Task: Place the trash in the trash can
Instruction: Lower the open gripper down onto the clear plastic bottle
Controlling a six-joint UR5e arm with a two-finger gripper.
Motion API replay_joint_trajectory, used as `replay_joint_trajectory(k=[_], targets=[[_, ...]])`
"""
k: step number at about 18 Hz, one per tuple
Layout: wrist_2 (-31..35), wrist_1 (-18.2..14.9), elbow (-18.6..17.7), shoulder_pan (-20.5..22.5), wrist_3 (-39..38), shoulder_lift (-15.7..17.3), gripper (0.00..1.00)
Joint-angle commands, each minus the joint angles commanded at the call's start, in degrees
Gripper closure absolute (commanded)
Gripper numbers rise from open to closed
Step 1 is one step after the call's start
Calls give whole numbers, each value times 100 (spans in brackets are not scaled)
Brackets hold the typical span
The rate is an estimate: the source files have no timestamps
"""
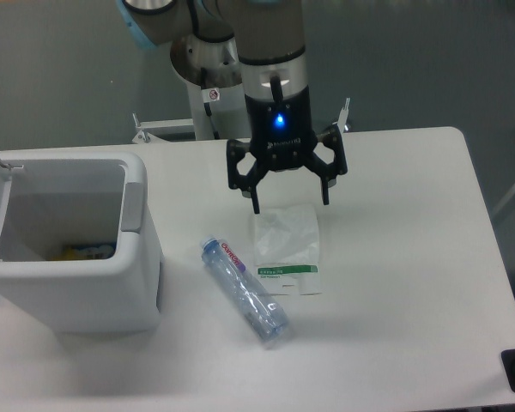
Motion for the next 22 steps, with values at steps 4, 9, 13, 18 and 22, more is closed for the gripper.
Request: replay_joint_trajectory(k=[4, 9, 13, 18, 22], targets=[[194, 9, -78, -9, -52, -272, 0], [168, 44, -605, -44, -315, -755, 0], [-77, 88, -545, -123, -1062, -1221, 0], [-438, 88, -247, -141, -1327, -1723, 0], [-675, 149, 34, -141, -1433, -2047, 0]])
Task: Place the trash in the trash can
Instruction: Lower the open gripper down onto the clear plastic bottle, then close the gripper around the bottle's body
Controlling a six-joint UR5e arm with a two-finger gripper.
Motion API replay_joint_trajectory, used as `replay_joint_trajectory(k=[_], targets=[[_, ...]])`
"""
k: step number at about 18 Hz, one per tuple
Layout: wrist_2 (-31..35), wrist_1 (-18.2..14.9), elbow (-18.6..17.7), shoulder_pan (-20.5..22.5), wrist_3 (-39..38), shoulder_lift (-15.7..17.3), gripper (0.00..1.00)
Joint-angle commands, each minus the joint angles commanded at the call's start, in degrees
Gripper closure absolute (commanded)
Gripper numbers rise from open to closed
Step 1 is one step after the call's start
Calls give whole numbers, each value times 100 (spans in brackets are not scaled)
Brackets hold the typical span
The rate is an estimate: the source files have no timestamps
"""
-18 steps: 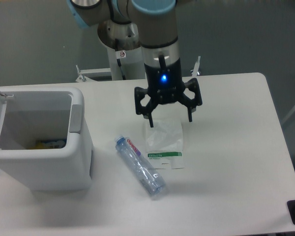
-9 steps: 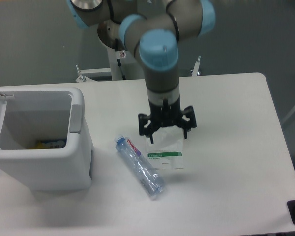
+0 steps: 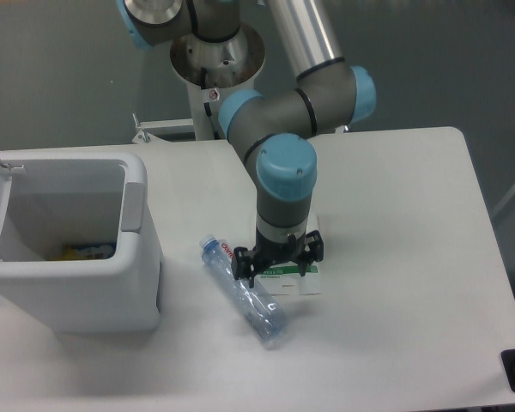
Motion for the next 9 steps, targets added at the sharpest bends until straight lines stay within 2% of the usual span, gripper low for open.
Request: replay_joint_trajectory(k=[5, 9], targets=[[-18, 9, 361, -9, -237, -396, 0], [-9, 9, 441, -53, -237, -572, 0]])
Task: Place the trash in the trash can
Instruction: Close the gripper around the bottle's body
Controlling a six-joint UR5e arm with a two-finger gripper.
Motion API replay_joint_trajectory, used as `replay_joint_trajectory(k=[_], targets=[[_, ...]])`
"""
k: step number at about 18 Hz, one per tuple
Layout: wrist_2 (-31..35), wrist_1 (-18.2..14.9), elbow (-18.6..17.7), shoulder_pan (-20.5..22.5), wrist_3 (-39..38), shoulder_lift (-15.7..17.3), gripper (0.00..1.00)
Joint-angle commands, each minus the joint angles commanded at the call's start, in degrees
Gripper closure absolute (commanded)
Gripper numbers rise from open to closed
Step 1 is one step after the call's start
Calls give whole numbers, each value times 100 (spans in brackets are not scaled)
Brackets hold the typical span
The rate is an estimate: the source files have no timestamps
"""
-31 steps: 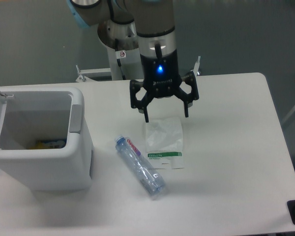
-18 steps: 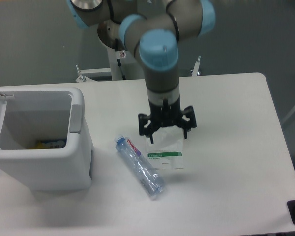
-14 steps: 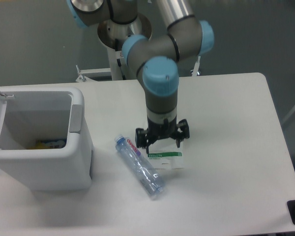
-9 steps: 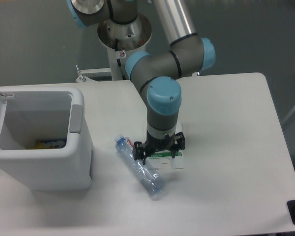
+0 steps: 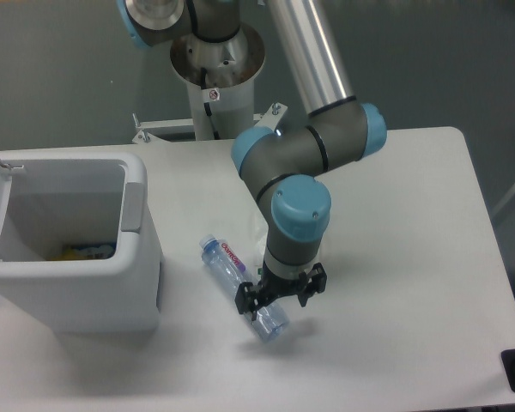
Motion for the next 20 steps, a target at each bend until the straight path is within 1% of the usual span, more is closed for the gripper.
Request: replay_joint_trajectory(k=[2, 5, 9, 13, 14, 17, 18, 20], targets=[[9, 0, 18, 0, 17, -70, 0], [26, 0, 140, 0, 0, -228, 0], [105, 9, 141, -53, -62, -378, 0], [123, 0, 141, -97, -62, -413, 0], [123, 0, 132, -106, -62, -413, 2], [132, 0, 141, -106, -61, -422, 17], [175, 0, 141, -106, -62, -431, 19], [193, 0, 167, -106, -62, -440, 25]])
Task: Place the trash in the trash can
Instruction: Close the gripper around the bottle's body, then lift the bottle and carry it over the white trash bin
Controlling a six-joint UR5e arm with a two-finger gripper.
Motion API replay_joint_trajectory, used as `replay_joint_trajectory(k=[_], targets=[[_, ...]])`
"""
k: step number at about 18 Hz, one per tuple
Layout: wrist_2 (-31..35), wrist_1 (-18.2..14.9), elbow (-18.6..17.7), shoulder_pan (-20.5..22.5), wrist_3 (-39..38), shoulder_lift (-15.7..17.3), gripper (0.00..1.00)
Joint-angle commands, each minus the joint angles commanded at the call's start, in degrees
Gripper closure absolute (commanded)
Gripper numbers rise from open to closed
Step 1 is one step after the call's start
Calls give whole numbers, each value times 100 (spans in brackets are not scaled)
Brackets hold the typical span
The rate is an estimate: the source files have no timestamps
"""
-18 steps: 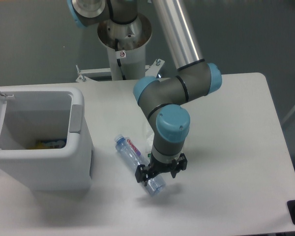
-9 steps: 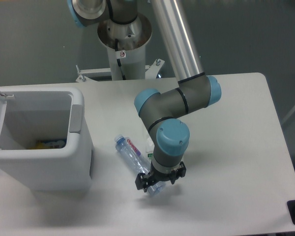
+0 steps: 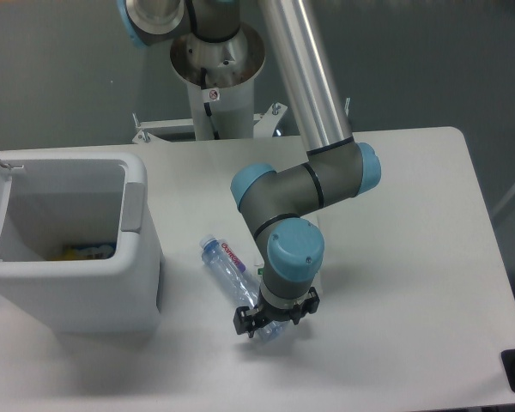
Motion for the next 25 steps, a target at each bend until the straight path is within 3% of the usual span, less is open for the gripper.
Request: replay_joint_trajectory(k=[6, 14, 16, 18, 22, 25], targets=[[-18, 9, 0, -9, 0, 17, 36], [-26, 0, 0, -53, 0, 61, 36], [-35, 9, 79, -53, 9, 210, 36], [-35, 9, 263, -44, 61, 473, 36], [-79, 44, 1009, 166, 18, 974, 36], [-561, 88, 1510, 272, 18, 1326, 40]])
